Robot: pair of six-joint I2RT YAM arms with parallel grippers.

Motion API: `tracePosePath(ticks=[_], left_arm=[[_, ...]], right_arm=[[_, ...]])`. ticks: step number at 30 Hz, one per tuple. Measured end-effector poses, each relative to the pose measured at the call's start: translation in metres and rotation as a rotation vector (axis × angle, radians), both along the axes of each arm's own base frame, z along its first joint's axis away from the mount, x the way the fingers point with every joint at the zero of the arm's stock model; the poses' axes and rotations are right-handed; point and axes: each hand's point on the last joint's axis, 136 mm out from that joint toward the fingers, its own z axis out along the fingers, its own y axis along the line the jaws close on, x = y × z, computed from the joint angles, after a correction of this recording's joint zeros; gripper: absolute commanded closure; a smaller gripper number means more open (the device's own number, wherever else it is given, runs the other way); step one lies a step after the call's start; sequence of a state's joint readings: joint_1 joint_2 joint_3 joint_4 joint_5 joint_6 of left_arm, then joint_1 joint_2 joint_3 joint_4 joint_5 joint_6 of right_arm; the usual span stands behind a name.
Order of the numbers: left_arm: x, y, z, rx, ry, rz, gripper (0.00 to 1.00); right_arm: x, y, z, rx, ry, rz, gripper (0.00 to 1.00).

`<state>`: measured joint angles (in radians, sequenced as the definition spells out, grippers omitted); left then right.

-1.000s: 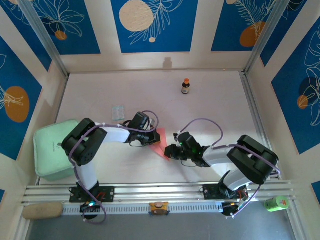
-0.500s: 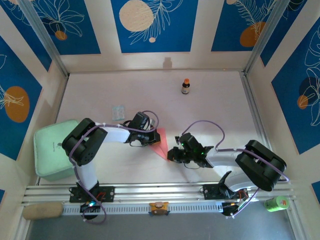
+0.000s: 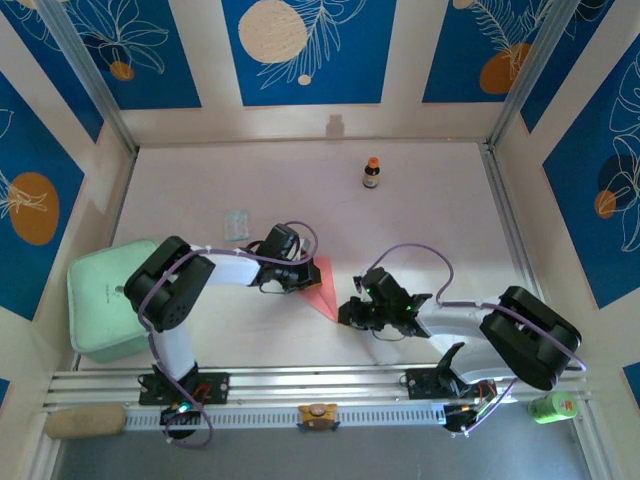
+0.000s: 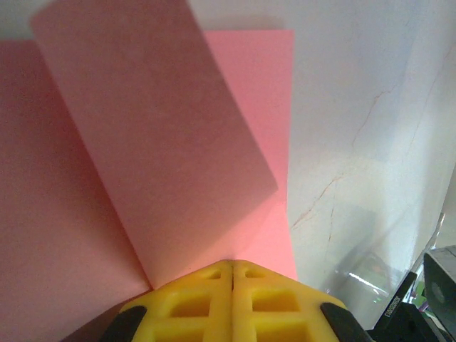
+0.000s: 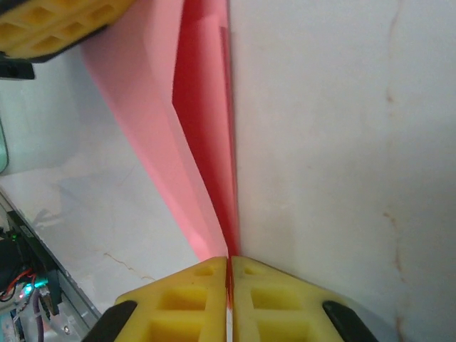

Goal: Fold a paper plane with a square sheet of paper (pick it up from the middle)
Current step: Fourth fold the wing at the center of the table.

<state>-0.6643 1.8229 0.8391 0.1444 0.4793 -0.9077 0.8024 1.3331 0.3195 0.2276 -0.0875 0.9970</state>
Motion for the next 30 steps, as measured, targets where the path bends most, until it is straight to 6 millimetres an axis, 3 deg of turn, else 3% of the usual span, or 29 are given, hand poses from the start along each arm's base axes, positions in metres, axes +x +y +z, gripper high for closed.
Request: tracePosePath(ticks=[11, 23, 26, 30], left_arm=[[0.000, 0.000, 0.000, -0.002, -0.003, 0.000, 0.97], [0.001, 0.000, 0.000, -0.005, -0.007, 0.000, 0.98], [0.001, -0.001, 0.000, -0.008, -0.010, 0.000, 0.98], [0.001, -0.001, 0.000, -0.010, -0.014, 0.000, 0.98]], right_arm=[[-0.002, 0.001, 0.000, 0.013, 0.014, 0.010, 0.88], [-0.021, -0.011, 0.003, -0.007, 0.053, 0.047, 0.84], [-0.019, -0.015, 0.017, 0.010, 0.023, 0.029, 0.88], [0.000, -0.014, 0.042, 0.076, -0.037, -0.009, 0.91]])
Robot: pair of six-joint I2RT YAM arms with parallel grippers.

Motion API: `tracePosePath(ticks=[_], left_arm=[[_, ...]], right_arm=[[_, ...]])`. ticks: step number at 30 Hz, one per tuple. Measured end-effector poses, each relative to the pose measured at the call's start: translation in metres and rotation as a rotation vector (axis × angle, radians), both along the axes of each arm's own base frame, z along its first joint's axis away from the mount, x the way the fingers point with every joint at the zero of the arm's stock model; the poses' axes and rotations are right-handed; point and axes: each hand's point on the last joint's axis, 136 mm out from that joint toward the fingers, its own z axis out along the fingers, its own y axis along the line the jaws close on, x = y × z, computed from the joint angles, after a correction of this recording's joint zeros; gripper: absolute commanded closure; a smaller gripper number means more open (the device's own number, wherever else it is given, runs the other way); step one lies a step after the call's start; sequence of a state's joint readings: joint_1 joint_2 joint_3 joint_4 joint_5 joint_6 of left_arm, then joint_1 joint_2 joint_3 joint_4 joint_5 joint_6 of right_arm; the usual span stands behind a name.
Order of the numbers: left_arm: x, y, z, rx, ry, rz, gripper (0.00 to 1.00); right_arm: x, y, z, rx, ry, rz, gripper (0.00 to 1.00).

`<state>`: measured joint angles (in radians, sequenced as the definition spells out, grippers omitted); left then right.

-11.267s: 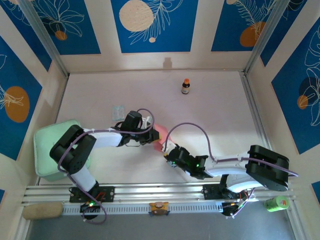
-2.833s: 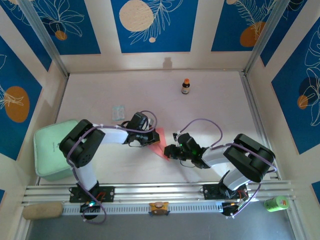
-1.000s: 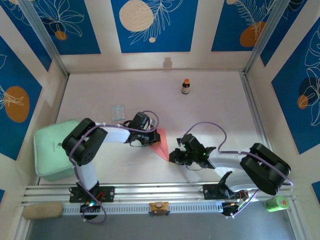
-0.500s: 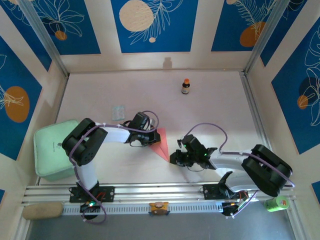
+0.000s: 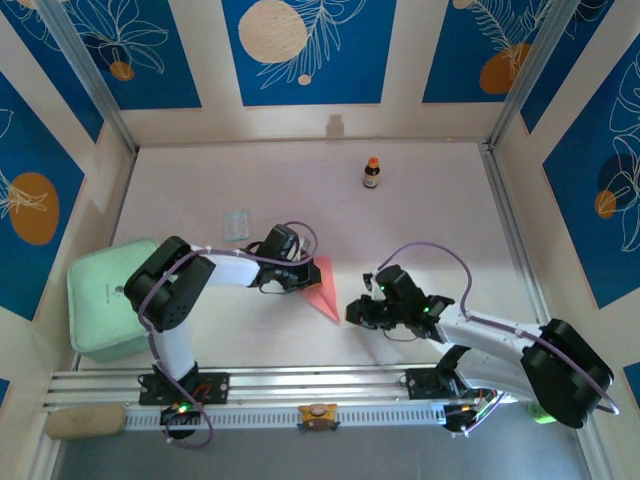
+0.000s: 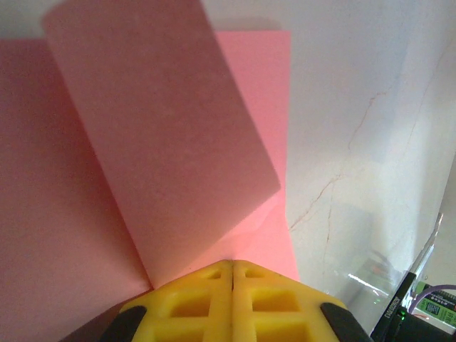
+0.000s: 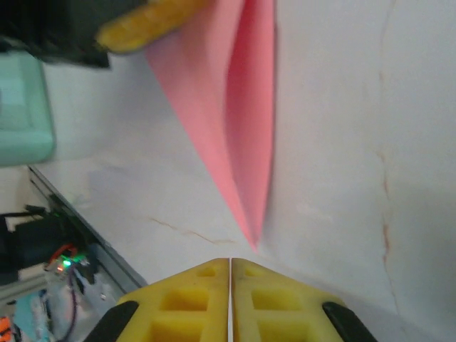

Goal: Fold a paper plane with a square sheet of paper (pick it up from the middle)
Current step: Fourth fold the wing at the center of the table.

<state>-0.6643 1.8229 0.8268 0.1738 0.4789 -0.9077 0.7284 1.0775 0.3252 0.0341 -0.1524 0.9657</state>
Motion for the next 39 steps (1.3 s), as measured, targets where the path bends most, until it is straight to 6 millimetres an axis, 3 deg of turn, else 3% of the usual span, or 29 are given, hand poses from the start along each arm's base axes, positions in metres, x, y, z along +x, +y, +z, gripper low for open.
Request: tracePosePath(ticks=[6, 10, 15, 39], left_arm=[[0.000, 0.000, 0.000, -0.003, -0.004, 0.000, 0.98], [0.000, 0.000, 0.000, -0.005, -0.006, 0.000, 0.98], [0.000, 0.000, 0.000, -0.005, -0.006, 0.000, 0.98], [0.000, 0.000, 0.000, -0.005, -0.006, 0.000, 0.99]], right_arm=[[0.028, 0.025, 0.011, 0.034, 0.021, 0.026, 0.94], [0.039, 0.042, 0.001, 0.036, 0.068, 0.053, 0.94], [0.048, 0.049, -0.012, 0.035, 0.104, 0.063, 0.94], [0.034, 0.043, -0.031, 0.048, 0.153, 0.076, 0.94]])
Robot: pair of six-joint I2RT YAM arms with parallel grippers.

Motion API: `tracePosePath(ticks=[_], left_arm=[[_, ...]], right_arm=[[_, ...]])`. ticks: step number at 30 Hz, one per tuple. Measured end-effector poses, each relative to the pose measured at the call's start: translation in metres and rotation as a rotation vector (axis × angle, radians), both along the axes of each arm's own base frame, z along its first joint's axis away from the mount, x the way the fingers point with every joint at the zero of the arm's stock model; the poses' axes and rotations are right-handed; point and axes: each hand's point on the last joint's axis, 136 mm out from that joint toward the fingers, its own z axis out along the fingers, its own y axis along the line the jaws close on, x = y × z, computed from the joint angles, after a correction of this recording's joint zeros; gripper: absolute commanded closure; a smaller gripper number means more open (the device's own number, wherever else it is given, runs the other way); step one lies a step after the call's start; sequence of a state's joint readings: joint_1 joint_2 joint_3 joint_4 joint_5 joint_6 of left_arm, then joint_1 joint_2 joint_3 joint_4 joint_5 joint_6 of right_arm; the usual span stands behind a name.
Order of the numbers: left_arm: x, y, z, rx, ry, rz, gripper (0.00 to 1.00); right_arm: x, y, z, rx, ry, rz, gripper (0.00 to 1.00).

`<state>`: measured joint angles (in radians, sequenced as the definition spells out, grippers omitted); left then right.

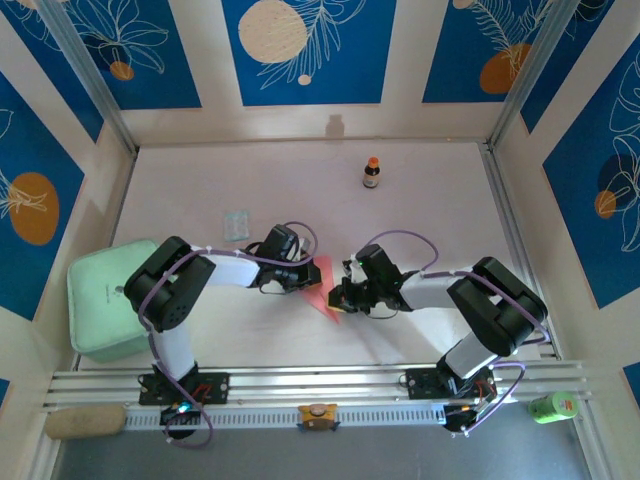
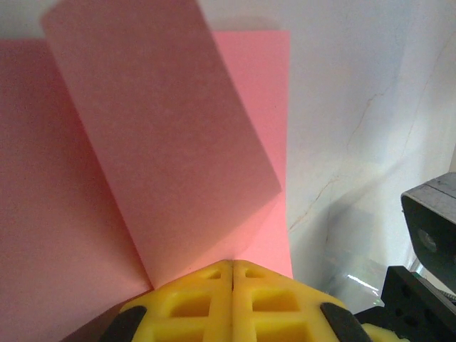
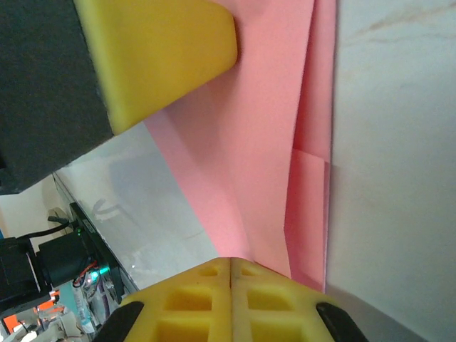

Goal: Fold a paper plane with a square sheet of paper (pick it up from the middle)
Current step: Fourth fold the wing at the center of the table.

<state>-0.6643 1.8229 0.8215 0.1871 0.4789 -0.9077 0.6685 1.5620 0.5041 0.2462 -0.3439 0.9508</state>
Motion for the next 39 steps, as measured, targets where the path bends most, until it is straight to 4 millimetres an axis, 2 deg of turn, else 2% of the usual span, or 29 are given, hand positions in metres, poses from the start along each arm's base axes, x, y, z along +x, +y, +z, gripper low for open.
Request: tracePosePath(ticks=[15, 35, 39], left_arm=[[0.000, 0.000, 0.000, 0.000, 0.000, 0.000, 0.98], [0.000, 0.000, 0.000, -0.002, -0.002, 0.000, 0.99], [0.000, 0.000, 0.000, -0.004, -0.004, 0.000, 0.99]], right_arm=[[-0.012, -0.008, -0.009, -0.056, 0.004, -0.005, 0.95], [-0.052, -0.027, -0.012, -0.111, 0.029, 0.038, 0.95], [-0.057, -0.032, -0.006, -0.126, 0.030, 0.034, 0.95]])
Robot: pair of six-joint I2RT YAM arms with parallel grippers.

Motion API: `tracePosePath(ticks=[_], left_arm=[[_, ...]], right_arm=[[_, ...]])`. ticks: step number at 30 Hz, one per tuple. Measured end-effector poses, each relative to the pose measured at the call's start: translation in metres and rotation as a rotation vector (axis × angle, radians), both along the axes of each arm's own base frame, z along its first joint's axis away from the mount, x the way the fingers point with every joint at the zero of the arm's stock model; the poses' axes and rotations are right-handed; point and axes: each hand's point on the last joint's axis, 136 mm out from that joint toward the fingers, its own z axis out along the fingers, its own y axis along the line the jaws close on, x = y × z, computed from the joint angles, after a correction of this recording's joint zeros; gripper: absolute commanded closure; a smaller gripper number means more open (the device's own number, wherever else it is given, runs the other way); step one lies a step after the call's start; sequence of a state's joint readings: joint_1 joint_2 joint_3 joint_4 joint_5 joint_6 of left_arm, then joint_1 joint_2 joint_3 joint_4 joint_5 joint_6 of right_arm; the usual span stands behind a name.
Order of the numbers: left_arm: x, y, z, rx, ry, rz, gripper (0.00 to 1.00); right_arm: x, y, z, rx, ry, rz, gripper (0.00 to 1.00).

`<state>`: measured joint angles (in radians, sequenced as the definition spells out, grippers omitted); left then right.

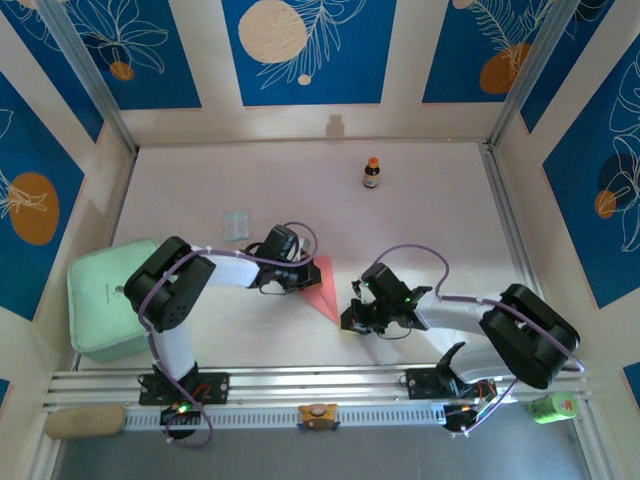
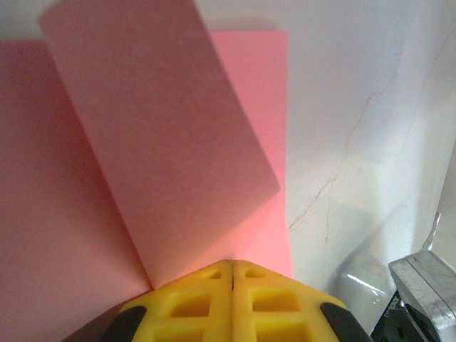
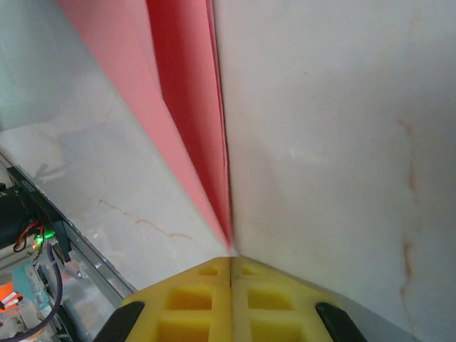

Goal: Fold a paper plane with a square sheet of paper (pick it up from the middle)
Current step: Fourth fold the wing at the center of the table.

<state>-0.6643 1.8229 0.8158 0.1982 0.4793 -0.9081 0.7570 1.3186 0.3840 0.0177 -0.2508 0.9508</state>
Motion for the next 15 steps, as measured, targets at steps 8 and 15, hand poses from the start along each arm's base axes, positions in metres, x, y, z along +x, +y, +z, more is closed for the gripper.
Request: tracePosePath(ticks=[8, 15], left_arm=[[0.000, 0.000, 0.000, -0.002, -0.002, 0.000, 0.99], [0.000, 0.000, 0.000, -0.004, -0.002, -0.002, 0.99]], right_arm=[[0.031, 0.012, 0.050, 0.083, -0.099, -0.036, 0.95], [0.063, 0.032, 0.036, 0.045, -0.060, -0.053, 0.95]])
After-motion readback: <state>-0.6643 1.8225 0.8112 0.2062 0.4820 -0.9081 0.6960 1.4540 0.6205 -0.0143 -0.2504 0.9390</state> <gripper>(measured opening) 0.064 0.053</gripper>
